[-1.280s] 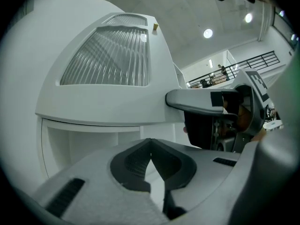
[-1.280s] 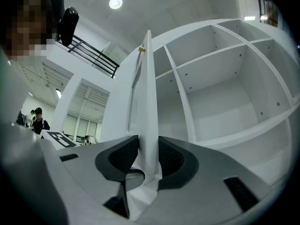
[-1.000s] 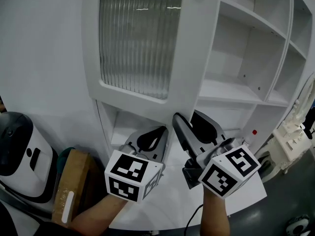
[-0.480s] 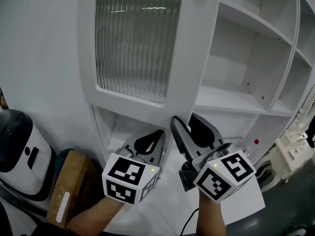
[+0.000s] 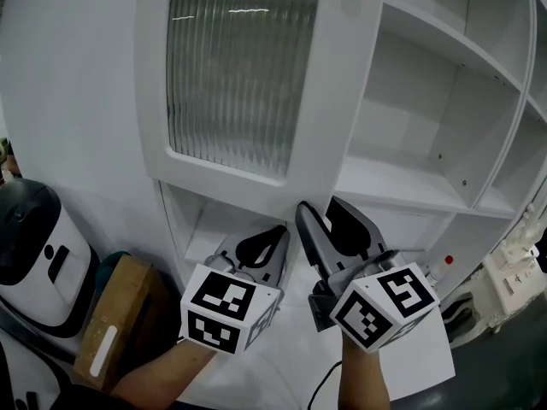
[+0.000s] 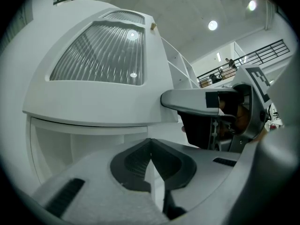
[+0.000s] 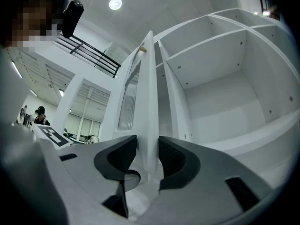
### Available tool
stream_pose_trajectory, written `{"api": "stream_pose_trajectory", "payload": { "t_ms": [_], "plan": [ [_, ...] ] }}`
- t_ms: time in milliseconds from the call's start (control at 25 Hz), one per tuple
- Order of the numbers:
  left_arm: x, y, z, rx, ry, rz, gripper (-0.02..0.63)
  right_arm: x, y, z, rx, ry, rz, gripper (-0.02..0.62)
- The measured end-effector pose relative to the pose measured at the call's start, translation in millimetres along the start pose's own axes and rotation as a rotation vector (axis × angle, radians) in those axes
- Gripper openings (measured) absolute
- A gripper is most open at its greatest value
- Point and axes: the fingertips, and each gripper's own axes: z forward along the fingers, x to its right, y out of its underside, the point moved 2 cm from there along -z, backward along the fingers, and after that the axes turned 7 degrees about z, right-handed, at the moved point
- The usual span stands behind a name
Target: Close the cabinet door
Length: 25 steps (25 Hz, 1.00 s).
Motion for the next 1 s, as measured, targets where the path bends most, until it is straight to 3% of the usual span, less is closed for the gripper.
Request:
{"api": "stream_pose_trajectory", "payload": {
  "t_ms": [640,1000],
  "plan": [
    [-9,9,9,-0.019,-0.1,-0.017,0.012,22,0,15,-0.001,0.045,-0.064,0.152],
    [-9,11,17,-0.012,-0.111,-0.041,0.012,32,1,24,0.003,0.065,-0.084,0.158]
  ]
}}
